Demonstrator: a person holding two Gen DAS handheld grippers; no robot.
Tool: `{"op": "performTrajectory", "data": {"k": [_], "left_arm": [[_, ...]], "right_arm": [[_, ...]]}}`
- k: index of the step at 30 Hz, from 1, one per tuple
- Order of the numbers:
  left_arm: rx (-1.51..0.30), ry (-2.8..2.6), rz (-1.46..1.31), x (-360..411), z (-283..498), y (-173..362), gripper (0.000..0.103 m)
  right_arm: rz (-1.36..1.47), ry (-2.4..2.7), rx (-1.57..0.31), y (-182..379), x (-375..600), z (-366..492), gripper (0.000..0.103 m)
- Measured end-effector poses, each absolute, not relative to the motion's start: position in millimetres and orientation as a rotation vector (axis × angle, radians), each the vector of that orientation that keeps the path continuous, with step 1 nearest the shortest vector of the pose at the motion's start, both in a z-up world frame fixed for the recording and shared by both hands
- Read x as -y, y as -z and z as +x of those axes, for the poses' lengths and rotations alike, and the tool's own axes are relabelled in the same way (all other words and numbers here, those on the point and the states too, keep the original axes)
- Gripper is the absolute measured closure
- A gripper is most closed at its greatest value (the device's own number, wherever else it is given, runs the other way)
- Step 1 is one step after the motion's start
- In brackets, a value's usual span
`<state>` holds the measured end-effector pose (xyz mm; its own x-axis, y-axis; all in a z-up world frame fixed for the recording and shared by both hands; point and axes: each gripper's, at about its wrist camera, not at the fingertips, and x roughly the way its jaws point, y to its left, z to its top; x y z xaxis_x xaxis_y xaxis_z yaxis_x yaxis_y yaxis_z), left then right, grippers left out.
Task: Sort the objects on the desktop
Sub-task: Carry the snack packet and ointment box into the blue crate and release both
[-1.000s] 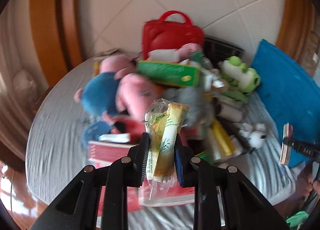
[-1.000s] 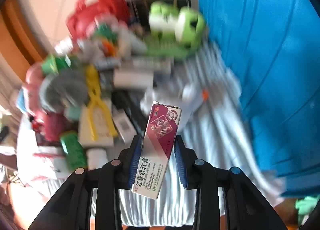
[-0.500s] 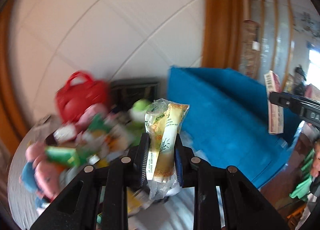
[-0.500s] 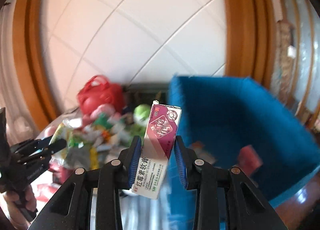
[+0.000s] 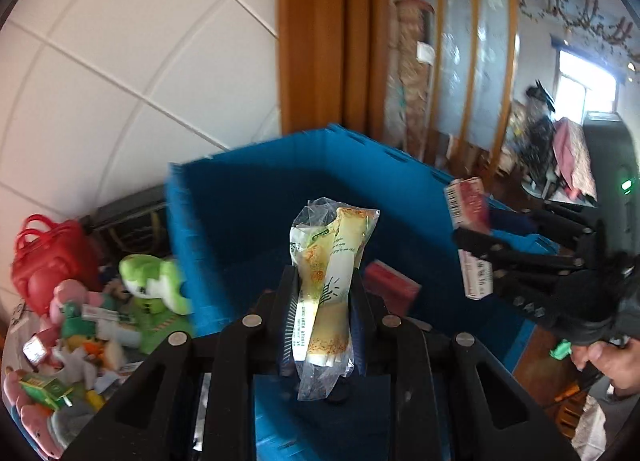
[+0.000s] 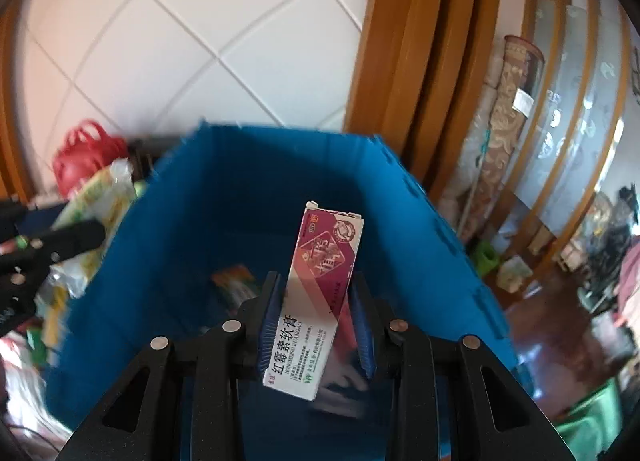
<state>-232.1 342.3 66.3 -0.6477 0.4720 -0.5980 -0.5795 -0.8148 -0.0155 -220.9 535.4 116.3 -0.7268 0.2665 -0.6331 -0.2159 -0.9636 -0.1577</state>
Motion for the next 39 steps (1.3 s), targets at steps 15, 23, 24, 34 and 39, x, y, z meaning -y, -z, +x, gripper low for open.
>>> {"op": "performTrajectory", "data": {"k": [15,23,24,34,39], "left_arm": [[-0.374,-2.347,-0.994,-411.2,-246.0,-25.0,0.080],[-0.432,-2.398,-0.993,-415.4,-244.3,-19.3,0.080],[-0.434,-2.402,-0.990,-415.7,-244.0,-19.8,0.080],[-0.459,-2.454,-0.989,-417.4,-246.8,-19.4,0.052],[-0.465,-2.477,-0.970,-416.3,-245.3,-21.2,0.043]], "right_arm": [[-1.336,-2.540,0.307,-44.7,-608.5,-244.1,0.070],[-1.354,-2.529,0.319,-38.6,-614.8,-249.6,0.070],[-1.351,-2.530,0.320,-38.4,-614.3,-248.9,0.070],[-1.324,-2.524,0.320,-40.9,-614.6,-249.6,0.067],[-1.312,-2.532,0.296,-43.2,-616.9,-249.1,0.053]]}}
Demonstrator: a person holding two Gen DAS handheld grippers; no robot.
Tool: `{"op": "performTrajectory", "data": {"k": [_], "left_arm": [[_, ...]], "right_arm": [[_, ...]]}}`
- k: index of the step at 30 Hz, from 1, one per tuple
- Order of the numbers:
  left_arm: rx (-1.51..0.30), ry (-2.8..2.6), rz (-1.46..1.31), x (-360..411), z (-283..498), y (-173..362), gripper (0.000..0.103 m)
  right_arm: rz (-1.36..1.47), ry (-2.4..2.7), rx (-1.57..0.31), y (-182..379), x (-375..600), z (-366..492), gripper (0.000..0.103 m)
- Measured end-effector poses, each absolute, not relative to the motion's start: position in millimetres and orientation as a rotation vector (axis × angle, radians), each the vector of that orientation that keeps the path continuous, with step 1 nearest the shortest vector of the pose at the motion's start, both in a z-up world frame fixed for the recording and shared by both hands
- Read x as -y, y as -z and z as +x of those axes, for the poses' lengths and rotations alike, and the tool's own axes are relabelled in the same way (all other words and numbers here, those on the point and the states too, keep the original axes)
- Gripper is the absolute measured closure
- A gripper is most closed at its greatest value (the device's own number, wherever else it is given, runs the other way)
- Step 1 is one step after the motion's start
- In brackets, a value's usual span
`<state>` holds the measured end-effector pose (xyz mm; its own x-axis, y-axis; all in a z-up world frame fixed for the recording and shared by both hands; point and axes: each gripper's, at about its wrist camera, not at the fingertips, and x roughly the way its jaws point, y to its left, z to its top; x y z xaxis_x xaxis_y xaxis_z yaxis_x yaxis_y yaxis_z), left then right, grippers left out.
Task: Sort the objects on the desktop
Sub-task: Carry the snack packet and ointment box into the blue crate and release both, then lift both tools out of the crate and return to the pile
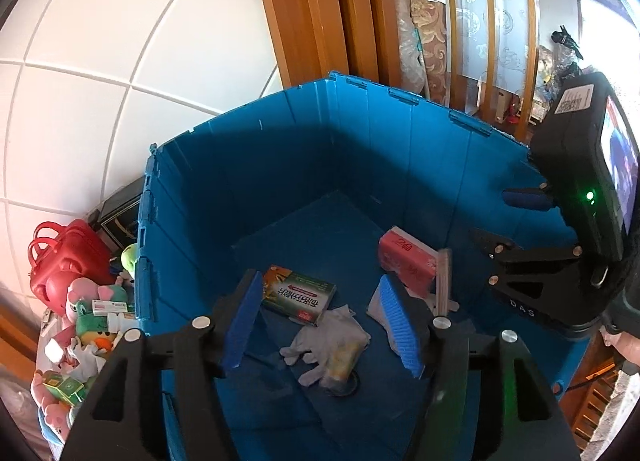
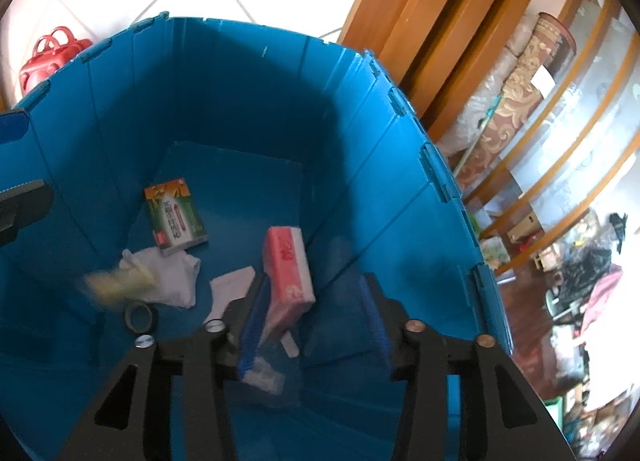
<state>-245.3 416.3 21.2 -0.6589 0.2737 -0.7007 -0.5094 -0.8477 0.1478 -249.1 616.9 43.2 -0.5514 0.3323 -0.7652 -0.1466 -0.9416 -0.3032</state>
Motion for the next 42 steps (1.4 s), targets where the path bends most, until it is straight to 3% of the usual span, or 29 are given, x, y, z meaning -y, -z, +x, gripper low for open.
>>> {"op": "performTrajectory", "data": {"k": [3,8,10,11,12,14,20,26,30,36,42], "left_arm": [[-0.460,-2.490,-0.965,-414.2,-244.4,-22.5,0.043],[-0.370,-2.502,-0.944,-398.9,-236.8,-33.4,0.043],[-0.339,-2.538,-0.897,-386.4,-227.8,-41.2,0.042],[-0.331,-2.570,-0.862,-376.7,-221.8,-46.1,0.037],[-0.322,-2.593,-0.839,-369.1,-217.5,-49.4,0.025],[-0.281,-2.653,-0.775,-347.7,-208.3,-56.3,0.017],[-0.133,-2.809,-0.690,-259.7,-189.8,-59.0,0.017],[-0.076,-2.988,-0.765,-161.7,-177.5,-28.2,0.017],[-0.024,-3.090,-0.929,-91.3,-170.7,4.8,0.017],[0.219,-3.151,-1.327,14.6,-160.2,69.1,0.017],[0.399,-3.144,-1.645,83.1,-139.2,125.8,0.017]], "right_arm": [[-1.298,-2.532,0.289,-44.3,-616.9,-248.4,0.044],[-1.239,-2.555,0.269,-53.2,-616.1,-244.2,0.007],[-1.198,-2.562,0.277,-58.0,-612.6,-239.9,0.000],[-1.178,-2.570,0.282,-60.4,-610.6,-238.0,0.000],[-1.163,-2.576,0.277,-63.3,-607.5,-235.2,0.000],[-1.121,-2.632,0.224,-74.4,-596.4,-227.0,0.000],[-0.962,-2.819,0.131,-110.4,-537.7,-211.9,0.000],[-0.880,-3.028,0.060,-128.3,-453.5,-211.8,0.000],[-0.881,-3.131,0.081,-131.2,-393.3,-216.9,0.000],[-1.000,-3.227,0.103,-114.7,-312.9,-238.2,0.000],[-1.339,-3.207,0.079,-42.7,-252.0,-277.4,0.000]]}}
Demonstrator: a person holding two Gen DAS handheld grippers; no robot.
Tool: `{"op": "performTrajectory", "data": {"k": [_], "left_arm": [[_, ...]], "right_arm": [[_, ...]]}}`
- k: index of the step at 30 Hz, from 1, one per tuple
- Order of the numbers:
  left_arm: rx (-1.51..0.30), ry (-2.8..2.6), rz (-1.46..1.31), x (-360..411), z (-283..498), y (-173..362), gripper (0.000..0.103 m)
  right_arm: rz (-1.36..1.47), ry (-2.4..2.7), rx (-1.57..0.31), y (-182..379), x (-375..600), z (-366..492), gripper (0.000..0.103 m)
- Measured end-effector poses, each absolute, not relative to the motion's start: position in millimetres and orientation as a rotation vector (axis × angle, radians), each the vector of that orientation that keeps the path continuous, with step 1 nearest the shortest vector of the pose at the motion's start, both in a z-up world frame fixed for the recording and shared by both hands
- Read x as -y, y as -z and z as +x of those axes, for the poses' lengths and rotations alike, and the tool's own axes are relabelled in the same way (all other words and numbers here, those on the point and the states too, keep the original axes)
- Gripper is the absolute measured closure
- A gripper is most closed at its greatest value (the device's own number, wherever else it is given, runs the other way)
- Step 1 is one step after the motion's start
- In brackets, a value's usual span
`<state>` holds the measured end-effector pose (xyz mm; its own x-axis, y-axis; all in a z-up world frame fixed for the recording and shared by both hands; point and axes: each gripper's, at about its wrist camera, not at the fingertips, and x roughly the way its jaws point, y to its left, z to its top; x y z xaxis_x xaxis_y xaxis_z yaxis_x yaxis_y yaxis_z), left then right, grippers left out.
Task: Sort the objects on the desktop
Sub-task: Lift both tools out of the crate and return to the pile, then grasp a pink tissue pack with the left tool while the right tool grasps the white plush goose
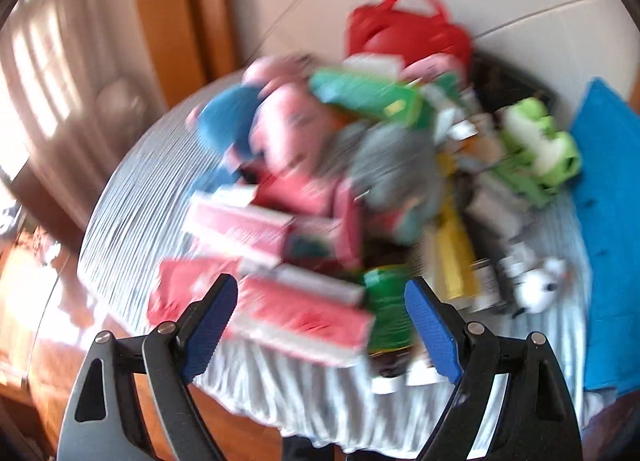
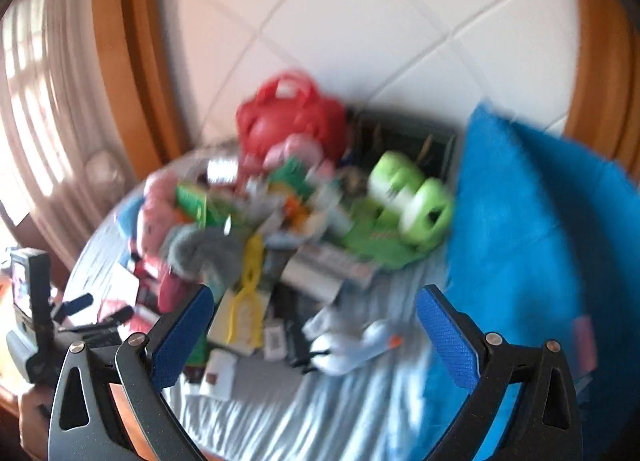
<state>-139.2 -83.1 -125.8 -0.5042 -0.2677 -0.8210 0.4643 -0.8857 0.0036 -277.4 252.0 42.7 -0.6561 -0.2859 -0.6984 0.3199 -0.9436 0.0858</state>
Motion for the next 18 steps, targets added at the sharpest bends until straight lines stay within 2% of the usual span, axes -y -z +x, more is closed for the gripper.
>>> {"op": "performTrajectory", "data": {"k": [3,11,18], "left_arm": [[-0.413,2.311,1.308,104.6,-133.7,146.3,0.017],[-0.685,2.160,1.378,125.2,-141.5,182.7,0.017],[-0.695,2.045,1.416,118.5,-167.4,210.3,0.017]], "right_arm": [[1.213,2.551,-0.073,3.1,-239.0,-292.9,0.000],[1.507,2.491,-0.275,113.4,-236.8,-331.8,0.000],[1.615,2.410,-0.313,159.2,-237.3,-349.9,0.000]]}}
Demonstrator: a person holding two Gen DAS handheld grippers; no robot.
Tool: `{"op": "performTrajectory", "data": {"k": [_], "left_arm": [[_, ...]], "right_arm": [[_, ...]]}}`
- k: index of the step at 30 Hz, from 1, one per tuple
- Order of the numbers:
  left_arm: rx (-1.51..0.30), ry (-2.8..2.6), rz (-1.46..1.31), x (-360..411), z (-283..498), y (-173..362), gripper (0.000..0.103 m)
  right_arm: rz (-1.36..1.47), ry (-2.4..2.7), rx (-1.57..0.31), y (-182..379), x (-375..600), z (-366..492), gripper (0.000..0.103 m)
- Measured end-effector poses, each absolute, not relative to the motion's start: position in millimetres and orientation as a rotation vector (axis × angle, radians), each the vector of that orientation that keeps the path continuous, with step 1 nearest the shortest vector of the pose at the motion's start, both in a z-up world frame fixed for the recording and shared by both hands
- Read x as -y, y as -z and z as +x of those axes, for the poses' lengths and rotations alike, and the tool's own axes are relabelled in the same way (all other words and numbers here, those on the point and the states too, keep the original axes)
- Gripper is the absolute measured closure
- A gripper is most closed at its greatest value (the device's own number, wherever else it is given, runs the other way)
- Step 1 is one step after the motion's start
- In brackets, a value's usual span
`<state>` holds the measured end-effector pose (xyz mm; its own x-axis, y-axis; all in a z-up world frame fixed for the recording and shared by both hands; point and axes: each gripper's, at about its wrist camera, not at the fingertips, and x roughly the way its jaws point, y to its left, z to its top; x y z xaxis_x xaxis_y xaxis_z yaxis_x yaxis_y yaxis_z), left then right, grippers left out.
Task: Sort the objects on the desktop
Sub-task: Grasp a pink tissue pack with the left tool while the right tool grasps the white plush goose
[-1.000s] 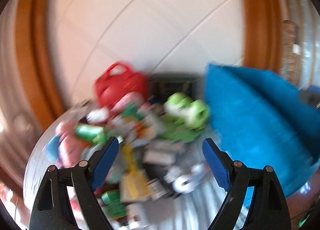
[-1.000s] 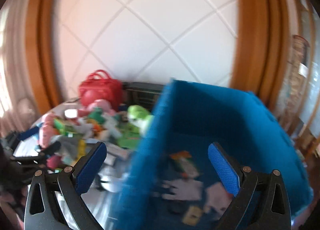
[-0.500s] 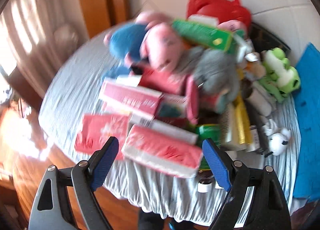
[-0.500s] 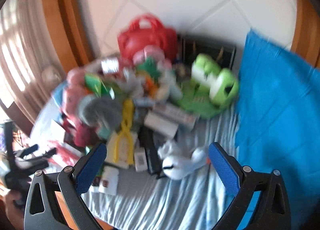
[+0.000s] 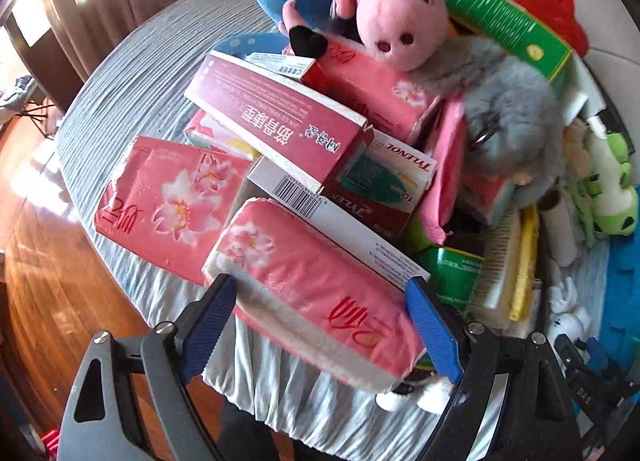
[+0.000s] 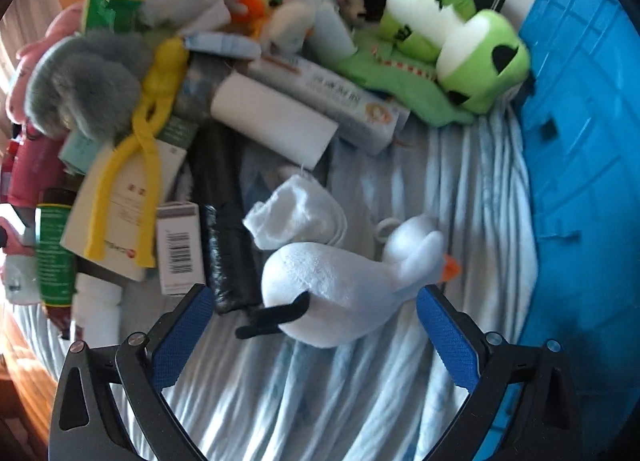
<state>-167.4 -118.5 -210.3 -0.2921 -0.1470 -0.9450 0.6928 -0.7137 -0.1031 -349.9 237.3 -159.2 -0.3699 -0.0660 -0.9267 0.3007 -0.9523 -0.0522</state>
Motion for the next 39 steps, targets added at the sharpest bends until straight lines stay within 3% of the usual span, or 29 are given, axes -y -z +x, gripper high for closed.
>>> {"op": "performTrajectory", "data": {"k": [3,5,9,13,15,17,21,24,39], "left_arm": [[-0.616,2.038,1.438,109.9,-173.2,212.1,0.017],[-0.611,2.042,1.462,105.3,-169.3,211.0,0.017],[-0.705,2.001,1.496,106.3,-155.3,223.4,0.017],[-0.759,1.979,1.496,109.9,-153.7,239.9,0.013],[-0.730,2.013,1.506,106.1,-152.2,238.1,0.017],[-0.727,2.037,1.524,102.9,-147.8,237.8,0.017],[-0.800,2.046,1.521,103.6,-137.0,244.5,0.017],[-0.758,2.095,1.507,98.8,-135.2,235.1,0.029],[-0.530,2.377,1.314,85.1,-134.9,157.8,0.050]], "right_arm": [[1.630,2.406,-0.319,169.2,-239.7,-353.8,0.002],[1.662,2.380,-0.308,174.5,-242.7,-354.9,0.028],[1.649,2.373,-0.279,174.0,-250.0,-353.7,0.027],[1.652,2.359,-0.284,181.2,-246.1,-359.2,0.013],[1.649,2.369,-0.329,183.0,-241.7,-358.4,0.014],[1.656,2.370,-0.359,183.6,-240.2,-356.3,0.022],[1.663,2.378,-0.345,186.4,-245.7,-350.7,0.022],[1.656,2.397,-0.328,182.5,-245.5,-347.9,0.031],[1.399,2.513,-0.191,94.5,-235.7,-326.3,0.032]]}}
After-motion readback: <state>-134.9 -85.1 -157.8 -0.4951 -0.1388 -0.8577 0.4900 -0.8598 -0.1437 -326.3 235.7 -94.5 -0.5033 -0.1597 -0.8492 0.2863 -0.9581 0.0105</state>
